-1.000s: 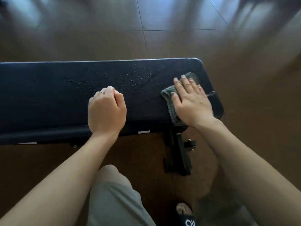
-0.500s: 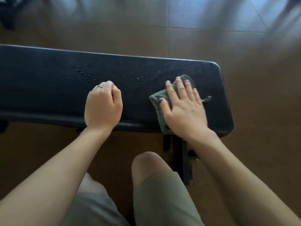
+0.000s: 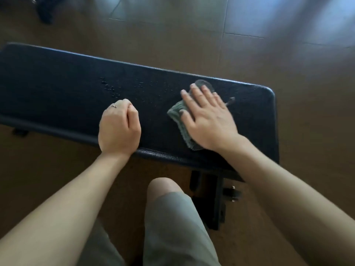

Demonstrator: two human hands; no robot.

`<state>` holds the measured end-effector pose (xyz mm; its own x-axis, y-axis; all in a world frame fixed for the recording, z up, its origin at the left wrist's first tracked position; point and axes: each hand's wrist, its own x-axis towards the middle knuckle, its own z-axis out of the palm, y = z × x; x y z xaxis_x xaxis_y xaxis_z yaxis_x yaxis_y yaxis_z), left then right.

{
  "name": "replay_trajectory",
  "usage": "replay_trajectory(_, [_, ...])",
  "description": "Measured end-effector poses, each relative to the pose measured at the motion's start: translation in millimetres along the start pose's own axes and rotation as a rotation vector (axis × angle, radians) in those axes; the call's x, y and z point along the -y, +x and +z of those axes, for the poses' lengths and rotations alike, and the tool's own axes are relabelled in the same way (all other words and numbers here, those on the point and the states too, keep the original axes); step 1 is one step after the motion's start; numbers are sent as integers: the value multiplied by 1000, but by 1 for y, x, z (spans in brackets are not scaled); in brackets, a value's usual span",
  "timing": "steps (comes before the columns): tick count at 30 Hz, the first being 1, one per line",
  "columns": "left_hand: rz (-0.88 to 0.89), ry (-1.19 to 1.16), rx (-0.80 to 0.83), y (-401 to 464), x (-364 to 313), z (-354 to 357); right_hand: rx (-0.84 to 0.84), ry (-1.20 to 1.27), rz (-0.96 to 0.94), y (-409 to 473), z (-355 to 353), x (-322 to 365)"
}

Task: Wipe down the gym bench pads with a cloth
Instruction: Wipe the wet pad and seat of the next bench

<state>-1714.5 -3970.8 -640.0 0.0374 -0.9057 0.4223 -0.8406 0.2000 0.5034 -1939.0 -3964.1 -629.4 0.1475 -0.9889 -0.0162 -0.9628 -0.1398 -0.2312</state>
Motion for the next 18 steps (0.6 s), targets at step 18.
replay_trajectory(18, [70,0,-64,-4,0,3,-2,-22,78,71,-5,-13])
